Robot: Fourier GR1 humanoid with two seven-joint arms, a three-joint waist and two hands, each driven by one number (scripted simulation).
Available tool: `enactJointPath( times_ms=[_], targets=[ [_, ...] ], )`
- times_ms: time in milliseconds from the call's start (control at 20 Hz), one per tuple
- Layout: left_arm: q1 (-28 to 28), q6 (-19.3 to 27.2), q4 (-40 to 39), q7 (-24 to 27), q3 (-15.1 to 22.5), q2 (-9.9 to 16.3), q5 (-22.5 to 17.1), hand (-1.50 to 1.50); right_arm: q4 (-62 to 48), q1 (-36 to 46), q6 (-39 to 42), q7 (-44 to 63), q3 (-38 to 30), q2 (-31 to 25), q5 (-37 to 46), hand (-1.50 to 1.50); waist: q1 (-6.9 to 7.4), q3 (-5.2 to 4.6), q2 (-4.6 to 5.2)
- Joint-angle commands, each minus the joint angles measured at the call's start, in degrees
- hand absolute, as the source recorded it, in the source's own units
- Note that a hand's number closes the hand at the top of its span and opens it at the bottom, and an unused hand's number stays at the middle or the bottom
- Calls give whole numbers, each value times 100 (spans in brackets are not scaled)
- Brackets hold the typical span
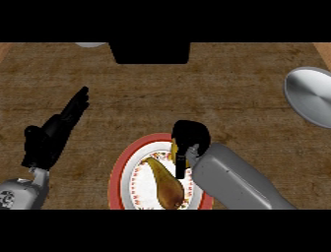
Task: Pick the lemon from the plate and place it in the pan
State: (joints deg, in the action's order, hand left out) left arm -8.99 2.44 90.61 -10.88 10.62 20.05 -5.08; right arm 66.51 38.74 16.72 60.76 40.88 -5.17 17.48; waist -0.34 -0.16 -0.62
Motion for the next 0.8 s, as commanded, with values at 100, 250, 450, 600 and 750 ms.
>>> enactJointPath(
  times_ms=[100, 250, 450, 600, 750],
  targets=[
    [260, -160, -3, 119, -229, 164, -154, 0, 1436, -512, -1122, -613, 51, -1284, 1189, 150, -228, 19, -33],
    [271, 20, 97, 6, -302, 170, -58, 0, 2284, -775, -1692, -919, -89, -1846, 1674, 150, -295, 23, -58],
    [404, 70, 107, -36, -185, 6, -49, 0, 3385, -978, -2267, -713, -79, -2393, 2635, 150, -348, 18, -77],
    [256, -13, 131, -56, -296, 126, -48, 0, 4195, -1293, -2471, -717, -394, -2936, 2971, 150, -254, 18, -28],
    [344, -135, 117, 72, -352, 90, -123, 0, 5050, -2207, -2729, -608, -668, -3288, 3111, 150, -157, 17, 12]
  ],
)
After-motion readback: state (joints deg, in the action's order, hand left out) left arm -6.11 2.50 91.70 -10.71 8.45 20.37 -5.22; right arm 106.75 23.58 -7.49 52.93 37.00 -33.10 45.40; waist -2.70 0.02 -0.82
